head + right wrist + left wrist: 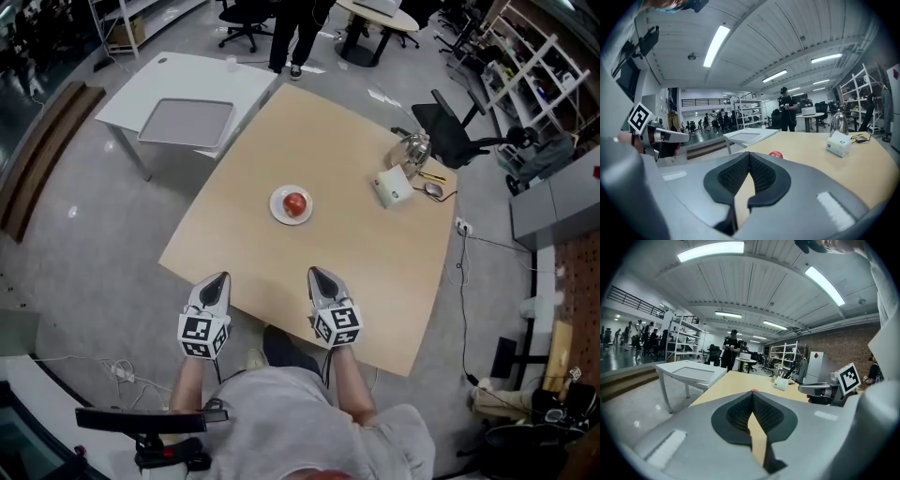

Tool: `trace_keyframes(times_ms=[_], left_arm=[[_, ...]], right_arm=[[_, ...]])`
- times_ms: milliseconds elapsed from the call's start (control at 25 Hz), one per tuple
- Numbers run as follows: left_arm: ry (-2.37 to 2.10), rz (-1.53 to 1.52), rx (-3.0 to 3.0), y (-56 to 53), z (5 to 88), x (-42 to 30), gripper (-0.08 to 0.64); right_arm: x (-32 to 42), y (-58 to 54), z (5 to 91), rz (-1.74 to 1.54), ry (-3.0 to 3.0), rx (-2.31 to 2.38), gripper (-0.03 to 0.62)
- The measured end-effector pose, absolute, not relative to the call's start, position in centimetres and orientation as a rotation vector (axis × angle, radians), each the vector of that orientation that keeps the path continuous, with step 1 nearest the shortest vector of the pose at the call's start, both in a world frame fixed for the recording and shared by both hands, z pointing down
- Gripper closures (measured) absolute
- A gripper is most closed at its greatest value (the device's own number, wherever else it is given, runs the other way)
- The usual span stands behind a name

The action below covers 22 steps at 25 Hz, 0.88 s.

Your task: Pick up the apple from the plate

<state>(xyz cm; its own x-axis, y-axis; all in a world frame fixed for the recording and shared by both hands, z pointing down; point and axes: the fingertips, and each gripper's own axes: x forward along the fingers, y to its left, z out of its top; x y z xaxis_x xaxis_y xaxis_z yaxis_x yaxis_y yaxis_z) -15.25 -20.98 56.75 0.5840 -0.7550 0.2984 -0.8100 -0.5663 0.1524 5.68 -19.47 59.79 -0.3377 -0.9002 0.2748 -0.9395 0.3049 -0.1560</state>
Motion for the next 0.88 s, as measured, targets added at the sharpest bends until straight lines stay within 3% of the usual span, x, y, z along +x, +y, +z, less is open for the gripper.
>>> trace_keyframes(times_ms=[880], left_arm=[[-1.324, 0.373, 2.406, -24.3, 60.5, -15.2, 0.54]], right_arm=[[8.2, -30.7, 66.6, 0.38, -2.326, 1.564, 0.583]])
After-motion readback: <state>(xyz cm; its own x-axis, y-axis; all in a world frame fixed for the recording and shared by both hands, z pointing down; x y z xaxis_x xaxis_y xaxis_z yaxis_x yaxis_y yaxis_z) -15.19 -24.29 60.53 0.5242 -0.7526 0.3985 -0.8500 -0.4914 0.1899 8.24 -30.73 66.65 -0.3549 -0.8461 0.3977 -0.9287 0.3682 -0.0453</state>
